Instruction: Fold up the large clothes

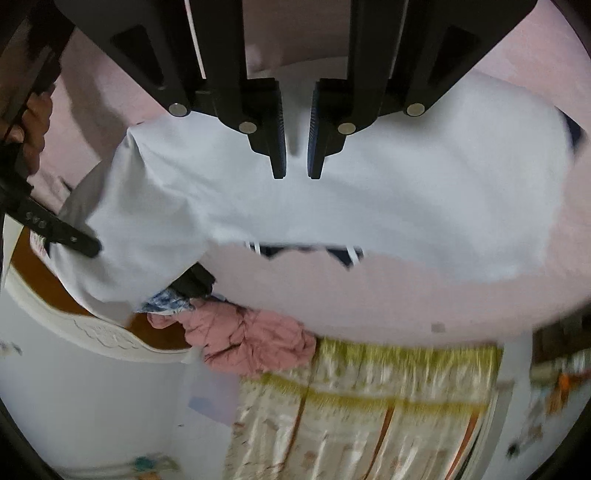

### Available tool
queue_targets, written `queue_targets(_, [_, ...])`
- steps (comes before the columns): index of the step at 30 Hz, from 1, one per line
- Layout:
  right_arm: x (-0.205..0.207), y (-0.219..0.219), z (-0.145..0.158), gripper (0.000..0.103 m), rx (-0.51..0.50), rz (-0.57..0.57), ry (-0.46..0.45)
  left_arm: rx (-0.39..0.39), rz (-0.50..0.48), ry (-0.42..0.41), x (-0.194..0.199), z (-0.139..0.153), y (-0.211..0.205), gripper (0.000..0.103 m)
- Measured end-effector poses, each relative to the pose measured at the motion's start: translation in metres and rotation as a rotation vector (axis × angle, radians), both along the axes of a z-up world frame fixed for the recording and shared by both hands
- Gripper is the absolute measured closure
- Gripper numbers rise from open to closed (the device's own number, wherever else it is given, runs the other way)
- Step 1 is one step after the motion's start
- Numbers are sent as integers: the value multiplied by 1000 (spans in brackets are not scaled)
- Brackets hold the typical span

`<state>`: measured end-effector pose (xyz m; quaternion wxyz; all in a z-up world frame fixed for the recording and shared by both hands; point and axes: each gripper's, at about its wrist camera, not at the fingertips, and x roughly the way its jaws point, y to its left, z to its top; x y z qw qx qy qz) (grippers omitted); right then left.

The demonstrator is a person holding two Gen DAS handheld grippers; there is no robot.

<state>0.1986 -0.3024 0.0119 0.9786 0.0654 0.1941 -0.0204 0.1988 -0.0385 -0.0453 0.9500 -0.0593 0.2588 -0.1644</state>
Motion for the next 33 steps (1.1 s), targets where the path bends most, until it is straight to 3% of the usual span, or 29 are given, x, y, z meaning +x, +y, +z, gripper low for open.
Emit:
queue_targets(2, [1,29,-3,77,-107,25,5,26,42,-54,-5,9,6,80])
queue_targets(4, [9,49,-19,77,-132,71,50,8,96,-58,-2,9,17,67])
queue_targets(8, [22,85,-52,77,-146,210,151,-55,110,27,15,-8,30,65])
queue_targets(10, [14,99,-53,76,-215,233,140,-79,107,50,20,-11,34,65])
queue_targets(12, [9,101,-53,72,-220,255,145,-98,109,47,21,-12,38,65])
queue_targets(14, [5,96,-53,64,-180,291,147,-92,108,46,21,-13,37,65])
queue_targets(16, [-2,86,-49,48,-89,364,138,-83,106,44,21,-13,38,65])
queue_targets(24, [-11,48,-31,41,227,487,118,-64,107,47,19,-12,38,64])
queue_targets(26, [-17,37,-21,41,237,430,56,-62,107,49,18,-13,38,63])
queue_targets(28, [-24,20,-12,29,199,220,-42,-60,106,49,19,-14,38,62])
queue_targets(30, [-12,11,-12,29,127,50,-29,-61,105,49,19,-13,37,62])
queue_targets(33, [19,15,-28,29,110,128,92,-58,100,49,19,-15,37,61])
